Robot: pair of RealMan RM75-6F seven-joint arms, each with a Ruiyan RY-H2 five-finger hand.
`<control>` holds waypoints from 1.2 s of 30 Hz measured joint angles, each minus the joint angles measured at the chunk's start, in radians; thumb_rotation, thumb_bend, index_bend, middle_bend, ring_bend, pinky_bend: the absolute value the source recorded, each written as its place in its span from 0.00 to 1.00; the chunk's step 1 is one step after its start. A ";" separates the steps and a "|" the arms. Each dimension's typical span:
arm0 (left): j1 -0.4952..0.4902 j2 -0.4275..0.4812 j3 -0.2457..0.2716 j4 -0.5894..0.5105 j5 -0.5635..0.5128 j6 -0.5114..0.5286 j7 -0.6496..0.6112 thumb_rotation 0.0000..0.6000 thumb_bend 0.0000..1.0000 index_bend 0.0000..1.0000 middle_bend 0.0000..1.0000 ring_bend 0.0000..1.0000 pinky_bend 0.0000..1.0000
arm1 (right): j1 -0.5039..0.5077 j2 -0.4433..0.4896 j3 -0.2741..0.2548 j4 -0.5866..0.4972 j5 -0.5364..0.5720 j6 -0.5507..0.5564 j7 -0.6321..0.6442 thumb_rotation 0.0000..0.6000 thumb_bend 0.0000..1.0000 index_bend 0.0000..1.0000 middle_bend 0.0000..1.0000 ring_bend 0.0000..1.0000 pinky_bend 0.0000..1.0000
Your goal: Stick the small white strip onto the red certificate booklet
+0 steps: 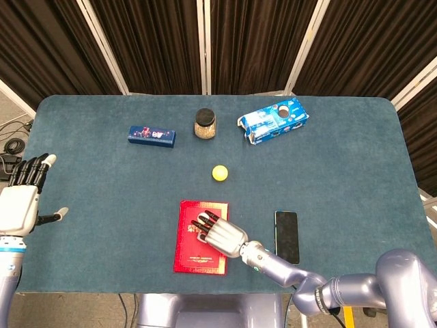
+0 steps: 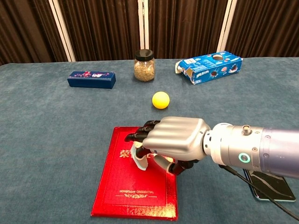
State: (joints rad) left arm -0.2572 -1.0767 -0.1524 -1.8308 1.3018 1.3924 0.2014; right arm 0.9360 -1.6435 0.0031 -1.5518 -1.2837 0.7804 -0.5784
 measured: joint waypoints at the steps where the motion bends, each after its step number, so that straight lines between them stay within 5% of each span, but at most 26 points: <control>1: 0.000 0.000 0.000 0.000 0.000 0.000 0.000 1.00 0.00 0.00 0.00 0.00 0.00 | -0.001 -0.001 -0.002 0.002 -0.001 -0.001 0.001 1.00 0.76 0.40 0.00 0.00 0.00; 13: -0.001 0.001 -0.001 0.002 -0.003 -0.003 -0.004 1.00 0.00 0.00 0.00 0.00 0.00 | -0.005 0.017 0.023 -0.023 -0.023 0.028 0.019 1.00 0.76 0.40 0.00 0.00 0.00; 23: 0.001 -0.001 0.001 0.004 -0.003 -0.001 0.002 1.00 0.00 0.00 0.00 0.00 0.00 | -0.031 0.148 0.051 -0.139 -0.067 0.114 0.028 1.00 0.74 0.33 0.00 0.00 0.00; 25: 0.003 -0.002 0.004 0.005 0.000 0.002 0.004 1.00 0.00 0.00 0.00 0.00 0.00 | -0.052 0.191 0.047 -0.158 -0.089 0.153 0.033 1.00 0.64 0.27 0.00 0.00 0.00; 29: 0.011 -0.004 0.011 0.005 0.012 0.013 0.005 1.00 0.00 0.00 0.00 0.00 0.00 | -0.135 0.313 0.023 -0.189 -0.166 0.295 0.081 1.00 0.15 0.12 0.00 0.00 0.00; 31: 0.015 -0.004 0.016 0.003 0.018 0.019 0.007 1.00 0.00 0.00 0.00 0.00 0.00 | -0.180 0.358 0.012 -0.191 -0.195 0.367 0.114 1.00 0.03 0.07 0.00 0.00 0.00; 36: 0.034 -0.007 0.035 -0.005 0.033 0.035 0.018 1.00 0.00 0.00 0.00 0.00 0.00 | -0.341 0.455 -0.017 -0.178 -0.231 0.570 0.235 1.00 0.00 0.00 0.00 0.00 0.00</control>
State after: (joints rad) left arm -0.2232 -1.0838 -0.1171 -1.8357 1.3349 1.4277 0.2190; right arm 0.5947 -1.1884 -0.0137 -1.7297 -1.5144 1.3507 -0.3438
